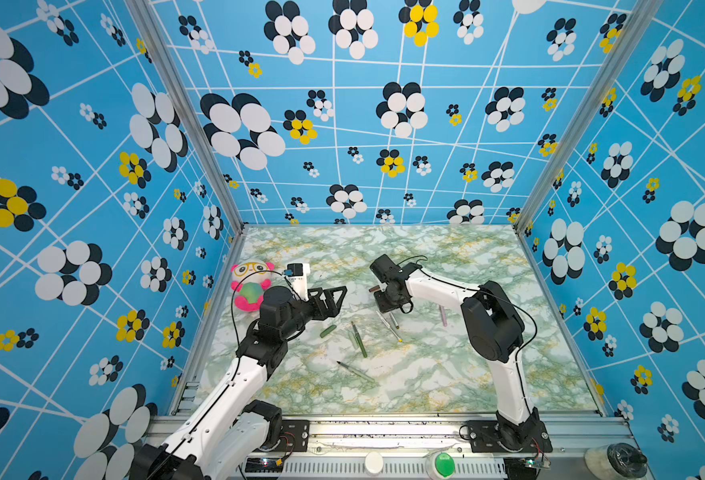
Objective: Insert the pens into the pen caps
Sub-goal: 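Reach the right gripper down, grasp a white marker and lift it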
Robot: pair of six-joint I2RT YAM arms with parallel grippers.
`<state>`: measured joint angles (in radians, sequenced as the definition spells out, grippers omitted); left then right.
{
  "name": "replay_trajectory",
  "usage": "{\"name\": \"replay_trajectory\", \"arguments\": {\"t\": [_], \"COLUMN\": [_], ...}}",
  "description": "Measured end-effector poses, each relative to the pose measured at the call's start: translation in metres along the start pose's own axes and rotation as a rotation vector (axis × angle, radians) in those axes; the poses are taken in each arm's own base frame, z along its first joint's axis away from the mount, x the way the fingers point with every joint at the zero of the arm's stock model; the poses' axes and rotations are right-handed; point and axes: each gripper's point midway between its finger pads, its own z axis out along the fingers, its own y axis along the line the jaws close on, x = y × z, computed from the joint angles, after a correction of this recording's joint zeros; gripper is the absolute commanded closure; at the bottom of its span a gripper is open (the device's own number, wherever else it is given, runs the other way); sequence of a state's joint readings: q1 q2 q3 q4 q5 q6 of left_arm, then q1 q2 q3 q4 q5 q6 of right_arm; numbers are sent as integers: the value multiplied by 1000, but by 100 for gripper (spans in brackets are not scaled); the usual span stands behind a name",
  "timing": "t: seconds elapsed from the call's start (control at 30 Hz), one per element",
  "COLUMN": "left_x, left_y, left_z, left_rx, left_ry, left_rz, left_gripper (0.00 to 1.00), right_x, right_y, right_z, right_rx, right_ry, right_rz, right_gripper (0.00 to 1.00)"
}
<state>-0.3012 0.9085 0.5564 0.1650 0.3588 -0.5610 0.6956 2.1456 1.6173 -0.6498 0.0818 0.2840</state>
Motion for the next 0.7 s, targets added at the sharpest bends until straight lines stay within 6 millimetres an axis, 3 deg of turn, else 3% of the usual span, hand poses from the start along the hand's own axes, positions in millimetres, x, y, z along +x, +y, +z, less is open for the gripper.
{"name": "replay_trajectory", "arguments": {"t": [0.37,0.57,0.7], "left_x": [0,-3,-1], "left_y": [-8,-14,-12], "left_z": [-15,-25,-25], "left_rx": [20,29,26], "left_ry": [-26,-41,-35], "left_rz": [15,25,23], "left_gripper": [1,1,1], "right_x": [-9,-11,-10], "right_y": [2,2,-2], "right_z": [10,10,7], "right_rx": [8,19,38], "right_ry": [1,-1,1], "right_rz": [0,-5,-6], "right_gripper": [85,95,95]}}
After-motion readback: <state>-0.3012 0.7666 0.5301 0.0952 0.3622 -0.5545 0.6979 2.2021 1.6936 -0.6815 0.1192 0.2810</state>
